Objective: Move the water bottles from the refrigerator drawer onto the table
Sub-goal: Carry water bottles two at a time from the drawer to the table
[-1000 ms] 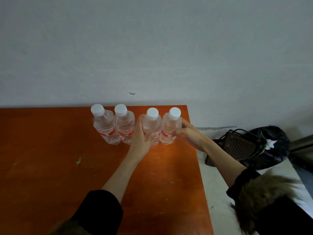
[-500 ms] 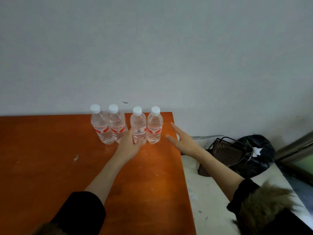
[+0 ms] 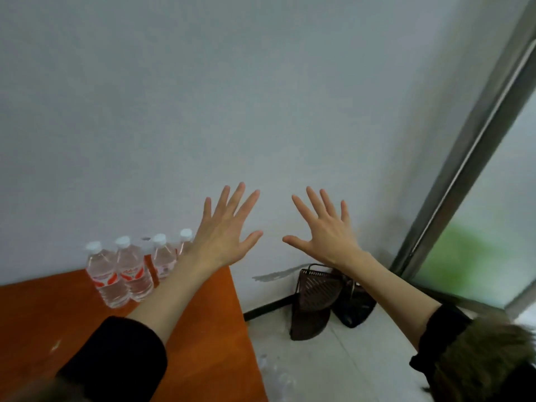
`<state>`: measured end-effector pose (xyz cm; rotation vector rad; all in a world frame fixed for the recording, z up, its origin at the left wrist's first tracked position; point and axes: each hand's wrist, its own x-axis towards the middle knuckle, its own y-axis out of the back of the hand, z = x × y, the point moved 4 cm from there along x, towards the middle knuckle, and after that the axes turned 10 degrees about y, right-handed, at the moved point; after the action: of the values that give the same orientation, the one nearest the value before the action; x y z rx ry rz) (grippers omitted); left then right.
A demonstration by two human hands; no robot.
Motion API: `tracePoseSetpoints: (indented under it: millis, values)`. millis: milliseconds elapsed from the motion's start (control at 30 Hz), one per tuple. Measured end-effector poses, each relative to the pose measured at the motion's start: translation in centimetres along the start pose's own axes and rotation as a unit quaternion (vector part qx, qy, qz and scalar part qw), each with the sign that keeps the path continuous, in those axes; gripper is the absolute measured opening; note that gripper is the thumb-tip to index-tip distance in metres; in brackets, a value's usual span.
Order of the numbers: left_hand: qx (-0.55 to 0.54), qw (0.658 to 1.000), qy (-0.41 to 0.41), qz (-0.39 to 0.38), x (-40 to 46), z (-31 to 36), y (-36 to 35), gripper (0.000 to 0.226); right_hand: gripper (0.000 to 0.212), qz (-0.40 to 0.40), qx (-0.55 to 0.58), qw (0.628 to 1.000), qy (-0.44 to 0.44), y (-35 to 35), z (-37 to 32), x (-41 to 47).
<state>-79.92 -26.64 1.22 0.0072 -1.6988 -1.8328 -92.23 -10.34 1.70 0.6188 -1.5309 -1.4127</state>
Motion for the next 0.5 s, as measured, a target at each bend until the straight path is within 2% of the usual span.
tracePoseSetpoints:
  millis: [200,500]
  values:
    - [-0.019,0.994,-0.107,0.014,-0.7,9.5,2.4,0.072,0.094,0.054,-0.102,0.986,-0.121,6.6,4.3,-10.6]
    - [-0.112,0.957,-0.259,-0.068,-12.9,22.5,2.1,0.072,0.091,0.020,-0.128,0.937,-0.325,10.6,2.5,-32.5]
